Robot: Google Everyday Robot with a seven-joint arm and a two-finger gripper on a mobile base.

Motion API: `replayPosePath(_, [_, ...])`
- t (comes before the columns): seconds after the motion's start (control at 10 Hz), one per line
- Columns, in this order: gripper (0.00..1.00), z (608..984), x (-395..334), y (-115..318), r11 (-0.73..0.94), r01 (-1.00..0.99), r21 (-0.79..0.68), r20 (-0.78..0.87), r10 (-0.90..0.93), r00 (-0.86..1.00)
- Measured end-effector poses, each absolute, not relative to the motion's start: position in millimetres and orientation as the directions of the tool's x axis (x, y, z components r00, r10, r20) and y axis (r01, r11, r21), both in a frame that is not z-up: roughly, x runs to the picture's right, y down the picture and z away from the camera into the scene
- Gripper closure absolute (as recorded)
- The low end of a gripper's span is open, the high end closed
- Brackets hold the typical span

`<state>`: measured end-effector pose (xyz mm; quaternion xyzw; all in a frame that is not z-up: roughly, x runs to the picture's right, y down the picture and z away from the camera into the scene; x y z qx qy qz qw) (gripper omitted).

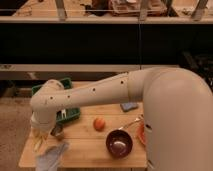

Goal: Place banana in metal cup

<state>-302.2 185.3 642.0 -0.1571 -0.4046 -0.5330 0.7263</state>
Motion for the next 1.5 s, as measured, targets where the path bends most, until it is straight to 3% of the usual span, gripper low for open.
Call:
replayPosePath(0.4, [1.00,676.2,-302.4,171.2,0.439,0.894,0.092,0.783,-0.586,0.207])
replayPosePath(1.5, [1.00,680.5,-282.4,147.8,0.509,0.861,0.016,0.742,-0.583,0.331])
